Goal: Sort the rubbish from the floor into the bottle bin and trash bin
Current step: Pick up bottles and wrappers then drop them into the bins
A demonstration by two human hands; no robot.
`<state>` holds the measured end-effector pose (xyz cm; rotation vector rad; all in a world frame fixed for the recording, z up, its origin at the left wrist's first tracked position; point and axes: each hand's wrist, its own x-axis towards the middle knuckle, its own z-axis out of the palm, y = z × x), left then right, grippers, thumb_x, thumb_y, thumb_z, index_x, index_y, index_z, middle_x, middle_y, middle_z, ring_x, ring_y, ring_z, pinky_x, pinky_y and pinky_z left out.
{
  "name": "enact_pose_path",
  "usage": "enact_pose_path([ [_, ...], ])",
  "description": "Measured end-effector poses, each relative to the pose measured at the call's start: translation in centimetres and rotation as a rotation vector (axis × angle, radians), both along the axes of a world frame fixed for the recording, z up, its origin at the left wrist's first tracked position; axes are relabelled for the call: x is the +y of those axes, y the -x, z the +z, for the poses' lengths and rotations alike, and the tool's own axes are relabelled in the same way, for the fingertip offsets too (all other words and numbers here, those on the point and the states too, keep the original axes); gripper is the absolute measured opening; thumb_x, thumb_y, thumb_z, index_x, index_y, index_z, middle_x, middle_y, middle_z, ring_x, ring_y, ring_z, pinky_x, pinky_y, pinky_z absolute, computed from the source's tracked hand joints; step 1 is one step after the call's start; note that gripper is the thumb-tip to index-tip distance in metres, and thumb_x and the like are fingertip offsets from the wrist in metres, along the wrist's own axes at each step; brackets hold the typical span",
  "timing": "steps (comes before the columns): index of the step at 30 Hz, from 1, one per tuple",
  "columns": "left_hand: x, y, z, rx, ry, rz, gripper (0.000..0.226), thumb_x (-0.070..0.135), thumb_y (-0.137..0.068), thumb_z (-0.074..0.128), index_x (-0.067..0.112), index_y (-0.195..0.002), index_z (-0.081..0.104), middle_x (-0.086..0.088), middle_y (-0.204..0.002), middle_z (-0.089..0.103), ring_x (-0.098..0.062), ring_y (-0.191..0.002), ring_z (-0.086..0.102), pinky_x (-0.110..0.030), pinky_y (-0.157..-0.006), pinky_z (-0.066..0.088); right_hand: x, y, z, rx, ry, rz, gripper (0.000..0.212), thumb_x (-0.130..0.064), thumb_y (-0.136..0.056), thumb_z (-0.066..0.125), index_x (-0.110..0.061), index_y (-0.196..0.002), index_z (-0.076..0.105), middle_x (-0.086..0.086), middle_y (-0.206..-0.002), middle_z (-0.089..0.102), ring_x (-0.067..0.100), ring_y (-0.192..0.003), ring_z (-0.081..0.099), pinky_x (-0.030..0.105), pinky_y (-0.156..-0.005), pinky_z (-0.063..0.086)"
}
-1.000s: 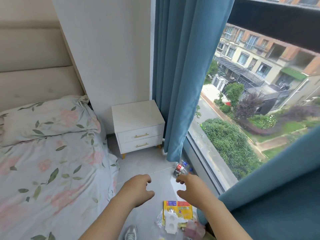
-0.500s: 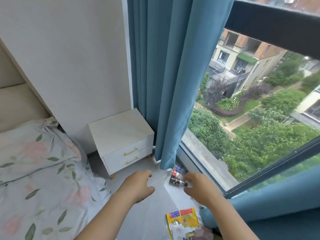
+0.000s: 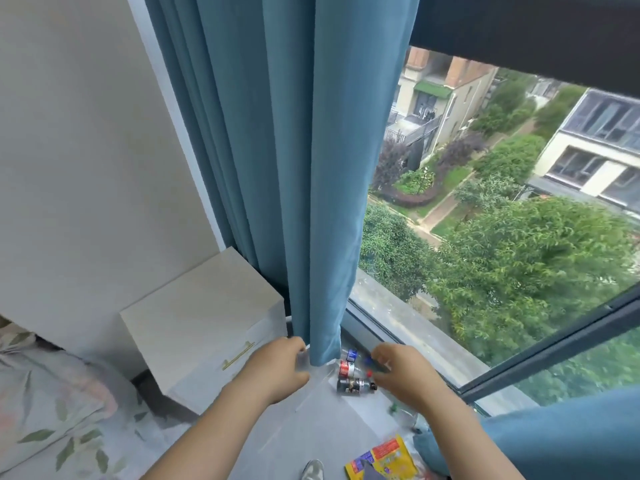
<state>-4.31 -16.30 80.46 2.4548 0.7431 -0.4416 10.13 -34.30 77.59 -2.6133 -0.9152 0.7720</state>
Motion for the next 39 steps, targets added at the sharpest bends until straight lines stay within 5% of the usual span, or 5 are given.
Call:
enact_pose_path([
  [11, 3.4, -11.6, -0.8, 0.054, 0.002, -0.326, 0.036, 0.036, -0.086, 0.054, 0.023, -0.12, 0.054, 0.004, -0.116, 0.057, -0.017, -0.106, 0.056, -0.03, -0.089, 0.047, 0.9, -5.4, -1.2, 0.05, 0.005, -0.254, 0.031, -0.024, -0.082, 0.058, -0.021, -0.113, 0.063, -0.002, -0.113, 0.065, 0.017, -0.103, 0.06, 0.03, -0.085, 0.051],
  [19, 3.8, -19.7, -1.9, 0.105, -0.007, -0.714, 0.042, 0.03, -0.088, 0.051, 0.019, -0.128, 0.051, 0.0, -0.126, 0.056, -0.021, -0.114, 0.054, -0.034, -0.096, 0.046, -0.1, -5.1, -3.0, 0.113, -0.019, -0.693, 0.039, -0.027, -0.081, 0.06, -0.023, -0.12, 0.06, -0.004, -0.118, 0.064, 0.014, -0.109, 0.058, 0.026, -0.091, 0.047],
  [29, 2.4, -23.3, -7.1, 0.143, -0.021, -1.167, 0.032, 0.029, -0.086, 0.052, 0.018, -0.116, 0.056, -0.001, -0.12, 0.06, -0.021, -0.112, 0.055, -0.03, -0.091, 0.046, 1.7, 2.3, -6.8, 0.25, -0.083, -1.251, 0.033, -0.021, -0.079, 0.063, -0.024, -0.112, 0.063, -0.005, -0.11, 0.064, 0.012, -0.092, 0.056, 0.021, -0.07, 0.044],
  [34, 0.7, -22.8, -11.2, 0.199, 0.01, -1.249, 0.041, 0.03, -0.083, 0.052, 0.021, -0.124, 0.054, -0.001, -0.125, 0.058, -0.02, -0.116, 0.054, -0.028, -0.094, 0.043, 1.2, 5.3, -9.2, 0.292, -0.055, -1.372, 0.032, -0.02, -0.08, 0.061, -0.02, -0.112, 0.064, 0.001, -0.11, 0.066, 0.019, -0.104, 0.06, 0.029, -0.087, 0.048],
  [39, -0.3, -22.9, -16.2, 0.198, 0.018, -1.238, 0.041, 0.031, -0.082, 0.054, 0.022, -0.123, 0.056, 0.003, -0.123, 0.061, -0.019, -0.112, 0.057, -0.029, -0.093, 0.046, 0.2, 6.1, -13.6, 0.317, -0.059, -1.411, 0.034, -0.022, -0.082, 0.061, -0.021, -0.116, 0.061, -0.003, -0.118, 0.063, 0.013, -0.108, 0.058, 0.024, -0.084, 0.044],
])
